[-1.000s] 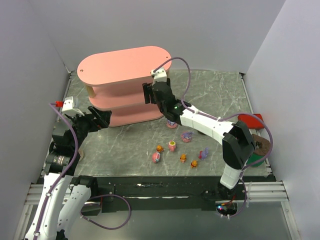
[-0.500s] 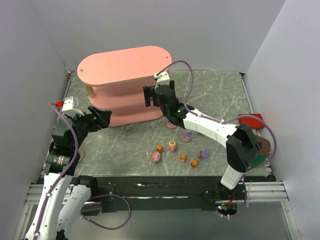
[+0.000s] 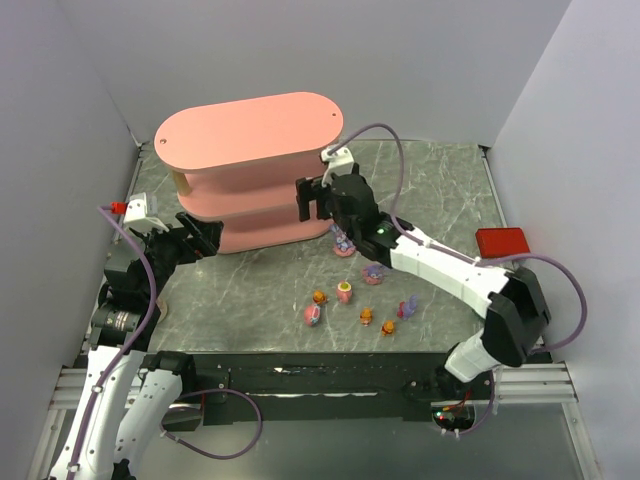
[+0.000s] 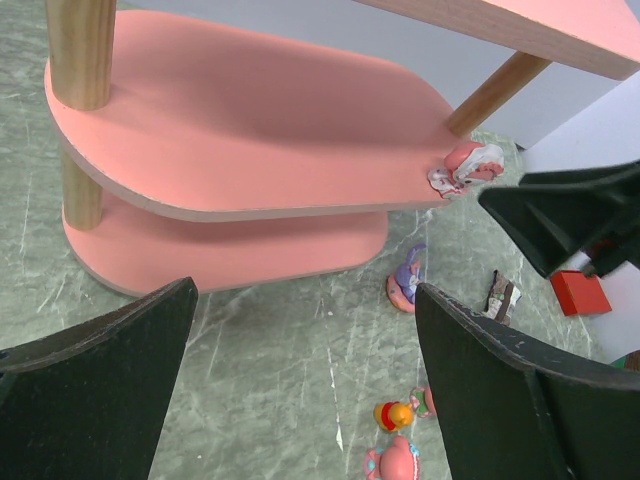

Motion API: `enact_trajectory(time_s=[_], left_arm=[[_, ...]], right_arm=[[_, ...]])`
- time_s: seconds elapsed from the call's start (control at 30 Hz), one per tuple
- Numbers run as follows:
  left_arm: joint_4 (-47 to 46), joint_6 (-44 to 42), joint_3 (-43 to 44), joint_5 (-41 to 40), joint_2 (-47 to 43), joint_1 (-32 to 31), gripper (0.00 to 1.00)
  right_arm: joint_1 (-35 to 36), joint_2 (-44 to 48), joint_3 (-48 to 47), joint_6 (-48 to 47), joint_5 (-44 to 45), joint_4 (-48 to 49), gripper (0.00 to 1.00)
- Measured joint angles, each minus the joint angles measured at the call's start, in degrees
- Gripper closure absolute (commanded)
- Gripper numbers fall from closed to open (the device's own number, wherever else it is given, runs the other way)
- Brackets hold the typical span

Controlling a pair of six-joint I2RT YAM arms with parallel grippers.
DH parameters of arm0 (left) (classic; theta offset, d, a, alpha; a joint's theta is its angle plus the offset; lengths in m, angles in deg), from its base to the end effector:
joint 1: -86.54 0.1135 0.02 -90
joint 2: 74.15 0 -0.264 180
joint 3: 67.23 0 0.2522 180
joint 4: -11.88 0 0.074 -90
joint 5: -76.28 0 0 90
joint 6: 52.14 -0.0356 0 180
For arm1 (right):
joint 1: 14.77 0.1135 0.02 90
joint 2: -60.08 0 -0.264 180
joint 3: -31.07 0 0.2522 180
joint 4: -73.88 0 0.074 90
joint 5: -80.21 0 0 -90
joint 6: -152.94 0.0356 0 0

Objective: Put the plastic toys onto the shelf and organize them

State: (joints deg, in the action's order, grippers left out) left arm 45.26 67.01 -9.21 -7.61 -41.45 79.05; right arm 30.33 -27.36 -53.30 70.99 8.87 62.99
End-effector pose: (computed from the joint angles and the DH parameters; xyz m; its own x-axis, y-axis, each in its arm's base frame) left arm 0.1325 -0.0212 0.3486 -0.2354 -0.4575 -0.8575 0.1367 0.8579 -0.4953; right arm 0.2654 0.2502 0.3377 -0.2319 -0.0447 -0.9717 -0.4236 0.9039 0.0595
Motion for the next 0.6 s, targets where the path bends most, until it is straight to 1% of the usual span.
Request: enact_trajectory(time_s=[0.17, 0.33, 0.4, 0.5, 0.6], left_arm=[[-0.02, -0.31, 0.00, 0.07, -0.20, 0.00, 0.04], [-0.04, -1.03, -0.63, 0.09, -0.92, 0.00, 0.04], [-0.04, -1.03, -0.74, 0.09, -1.05, 0.00, 0.04], [-0.02, -1.03, -0.74, 0.07, -1.01, 0.00, 0.04], [-0.02, -1.03, -0.74, 0.07, -0.98, 0.00, 0.04]], right_arm=[[0.00, 6.97, 4.96, 0.76, -4.70, -3.78, 0.00], [0.59, 16.52, 13.86, 0.66, -13.81, -8.13, 0.01], [2.05, 19.04, 18.01, -0.46, -17.55, -8.76, 0.02], [6.03, 19.17, 22.95, -2.47, -21.97, -8.81, 0.03], [10.21, 16.17, 26.60, -3.93, -26.01, -9.27, 0.04]])
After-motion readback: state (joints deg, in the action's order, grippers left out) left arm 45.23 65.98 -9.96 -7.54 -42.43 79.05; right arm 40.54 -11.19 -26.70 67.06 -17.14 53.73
